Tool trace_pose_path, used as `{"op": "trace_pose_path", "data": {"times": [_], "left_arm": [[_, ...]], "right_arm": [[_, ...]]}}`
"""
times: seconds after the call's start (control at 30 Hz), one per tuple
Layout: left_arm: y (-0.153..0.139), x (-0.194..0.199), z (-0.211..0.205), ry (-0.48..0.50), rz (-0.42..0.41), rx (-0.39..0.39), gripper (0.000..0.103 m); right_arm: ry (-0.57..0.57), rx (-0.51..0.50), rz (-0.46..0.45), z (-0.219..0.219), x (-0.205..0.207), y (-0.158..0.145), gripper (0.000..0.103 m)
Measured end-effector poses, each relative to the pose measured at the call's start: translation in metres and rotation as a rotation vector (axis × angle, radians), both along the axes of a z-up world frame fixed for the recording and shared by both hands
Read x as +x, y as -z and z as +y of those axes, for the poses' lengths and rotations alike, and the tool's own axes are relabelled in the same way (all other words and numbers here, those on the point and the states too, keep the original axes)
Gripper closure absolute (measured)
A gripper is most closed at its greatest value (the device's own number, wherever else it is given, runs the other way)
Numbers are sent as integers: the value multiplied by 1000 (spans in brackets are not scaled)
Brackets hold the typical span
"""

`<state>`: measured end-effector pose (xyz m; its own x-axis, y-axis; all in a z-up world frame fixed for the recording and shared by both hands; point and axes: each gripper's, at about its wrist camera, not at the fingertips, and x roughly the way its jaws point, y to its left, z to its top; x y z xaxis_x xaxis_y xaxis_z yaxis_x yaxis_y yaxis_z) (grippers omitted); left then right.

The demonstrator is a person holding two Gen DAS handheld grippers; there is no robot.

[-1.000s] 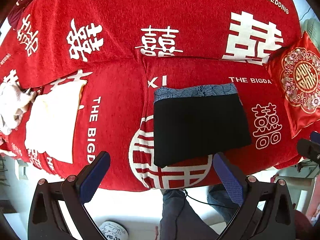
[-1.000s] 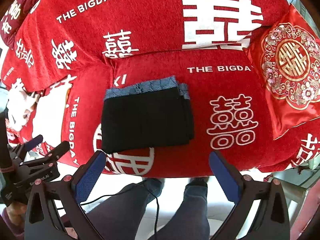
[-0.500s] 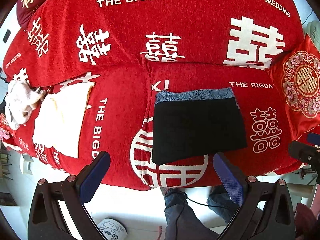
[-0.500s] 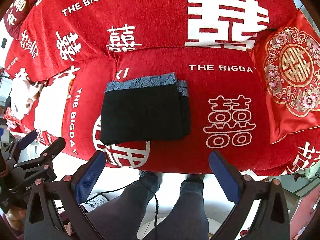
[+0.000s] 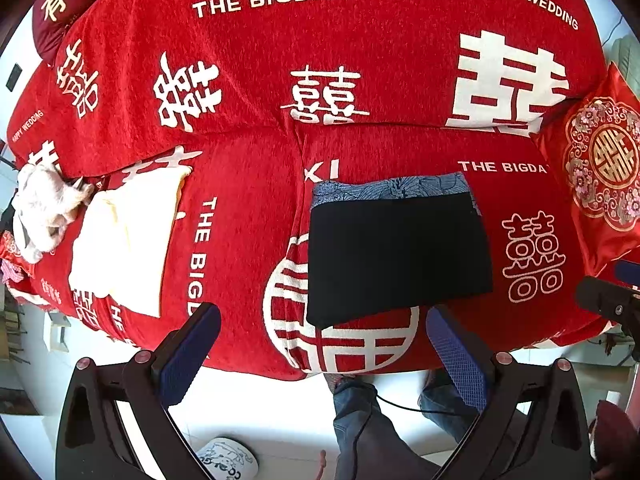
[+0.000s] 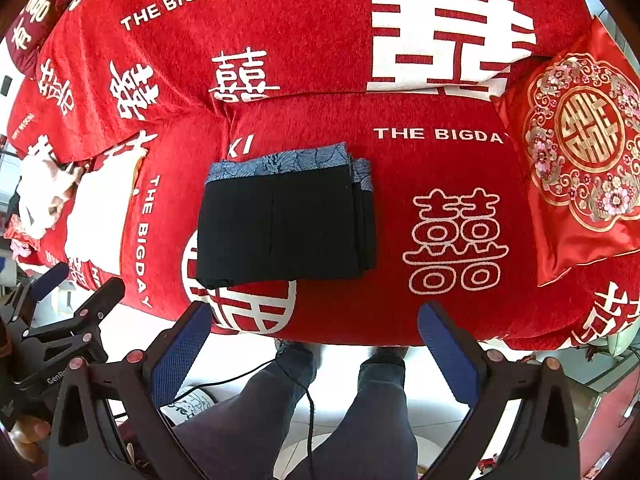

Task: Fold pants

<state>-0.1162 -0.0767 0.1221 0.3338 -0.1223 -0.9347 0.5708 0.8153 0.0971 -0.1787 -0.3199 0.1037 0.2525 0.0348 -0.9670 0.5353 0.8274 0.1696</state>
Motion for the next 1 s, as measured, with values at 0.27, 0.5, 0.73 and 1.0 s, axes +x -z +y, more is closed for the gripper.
{"op": "trace_pose_path", "data": {"times": [0.27,0.5,0.73,1.0], "left_arm": [[-3,-1,-3,12,-14,5,0],[-3,-2,-3,12,-11,3,0],[-4,-2,-4,16,-6,0,0],[-3,-2,-4,10,-1,-4,0]], "right_arm": [[-5,-2,-1,-2,0,-1,0],[-5,-2,-2,-1,0,-1,0],[-21,-4,0,-1,4,-1,0],[-30,-2,4,1,7,1,0]]}}
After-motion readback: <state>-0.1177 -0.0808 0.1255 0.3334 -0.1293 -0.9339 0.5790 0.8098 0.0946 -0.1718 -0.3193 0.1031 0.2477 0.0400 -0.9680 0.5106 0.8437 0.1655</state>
